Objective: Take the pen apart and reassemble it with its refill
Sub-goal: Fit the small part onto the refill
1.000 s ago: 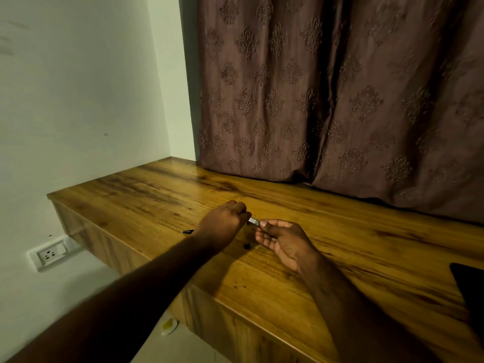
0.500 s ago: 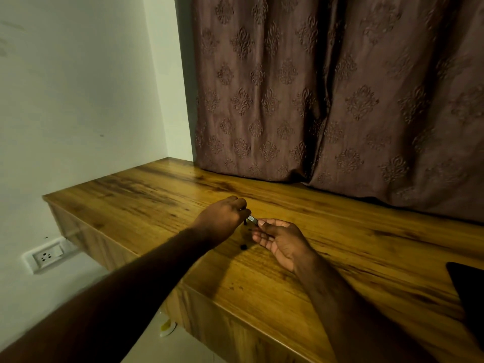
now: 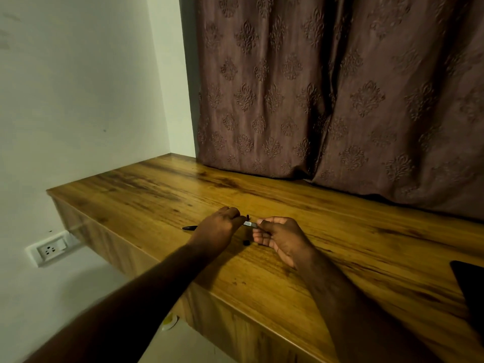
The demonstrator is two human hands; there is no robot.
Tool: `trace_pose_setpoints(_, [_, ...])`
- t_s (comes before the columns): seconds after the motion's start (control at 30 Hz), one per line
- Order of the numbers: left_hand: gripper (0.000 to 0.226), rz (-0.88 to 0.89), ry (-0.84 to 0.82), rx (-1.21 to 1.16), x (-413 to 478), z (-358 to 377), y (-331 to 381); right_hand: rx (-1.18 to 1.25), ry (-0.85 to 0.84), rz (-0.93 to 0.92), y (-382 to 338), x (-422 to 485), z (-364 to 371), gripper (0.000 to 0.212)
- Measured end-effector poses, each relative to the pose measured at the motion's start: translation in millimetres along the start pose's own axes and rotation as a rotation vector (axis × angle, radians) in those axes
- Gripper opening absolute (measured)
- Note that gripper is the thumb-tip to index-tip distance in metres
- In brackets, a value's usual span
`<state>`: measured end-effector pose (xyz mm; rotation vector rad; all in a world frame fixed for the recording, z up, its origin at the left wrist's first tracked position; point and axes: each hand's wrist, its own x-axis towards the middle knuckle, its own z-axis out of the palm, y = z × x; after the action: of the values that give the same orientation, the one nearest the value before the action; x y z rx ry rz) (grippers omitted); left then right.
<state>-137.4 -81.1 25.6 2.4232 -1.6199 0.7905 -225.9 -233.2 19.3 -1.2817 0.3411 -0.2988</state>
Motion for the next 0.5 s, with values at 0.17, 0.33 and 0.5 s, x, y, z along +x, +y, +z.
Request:
trace_pose_setpoints(0.17, [0.033, -0.081, 0.007, -0.093, -11.1, 4.2, 6.3, -0.023, 0.01, 0.022, -1.3, 2.3, 1.8, 0.025])
trace_pose_setpoints(0.33, [0.036, -0.113, 0.004, -0.144, -16.1, 8.2, 6.6, -0.098, 0.017, -0.005, -0.5, 4.4, 3.3, 0.048])
trace_pose_setpoints(0.5, [0.039, -0.09, 0.023, -0.134, -15.7, 11.0, 8.3, -0.131, 0.002, -0.013, 0.8, 4.7, 1.6, 0.062])
